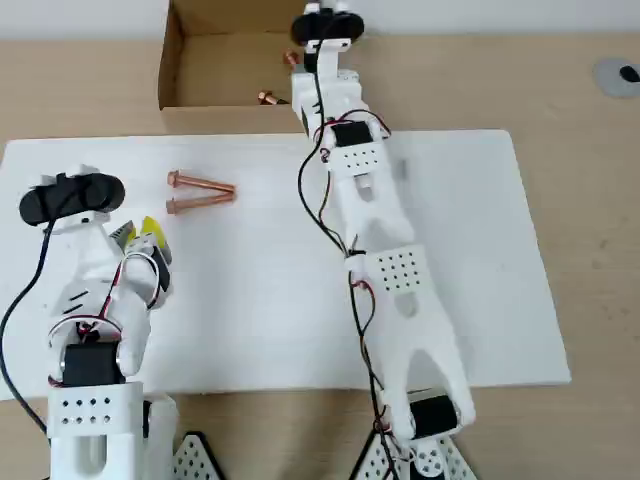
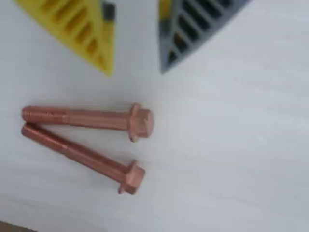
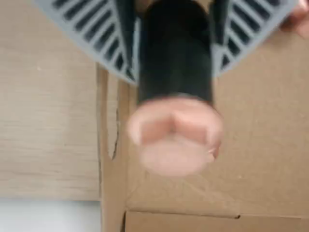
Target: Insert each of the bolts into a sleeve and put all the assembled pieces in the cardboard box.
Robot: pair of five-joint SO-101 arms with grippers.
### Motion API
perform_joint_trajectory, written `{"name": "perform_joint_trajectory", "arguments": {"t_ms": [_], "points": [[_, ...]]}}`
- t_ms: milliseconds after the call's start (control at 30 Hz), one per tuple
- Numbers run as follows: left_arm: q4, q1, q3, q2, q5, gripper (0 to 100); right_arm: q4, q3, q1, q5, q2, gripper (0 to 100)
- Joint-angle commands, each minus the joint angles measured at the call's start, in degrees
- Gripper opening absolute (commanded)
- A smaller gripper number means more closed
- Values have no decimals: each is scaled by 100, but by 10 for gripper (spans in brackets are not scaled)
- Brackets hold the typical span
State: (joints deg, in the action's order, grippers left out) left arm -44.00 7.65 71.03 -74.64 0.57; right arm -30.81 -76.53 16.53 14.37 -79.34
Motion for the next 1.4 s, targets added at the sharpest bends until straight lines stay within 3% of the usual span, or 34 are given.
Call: {"name": "perform_joint_trajectory", "arguments": {"t_ms": [0,467,867,1133,1367], "points": [[-18,44,-70,-40,26,71,-185,-444,-145,44,92,9],[-18,35,-35,-40,26,71,-185,-435,-127,44,-171,9],[-18,26,-44,-40,26,71,-862,-479,-145,9,-136,15],[-35,26,-44,-40,35,71,-1363,-822,-110,9,-163,239],[-308,26,-35,-40,501,71,-1670,-1288,-127,9,-145,268]]}}
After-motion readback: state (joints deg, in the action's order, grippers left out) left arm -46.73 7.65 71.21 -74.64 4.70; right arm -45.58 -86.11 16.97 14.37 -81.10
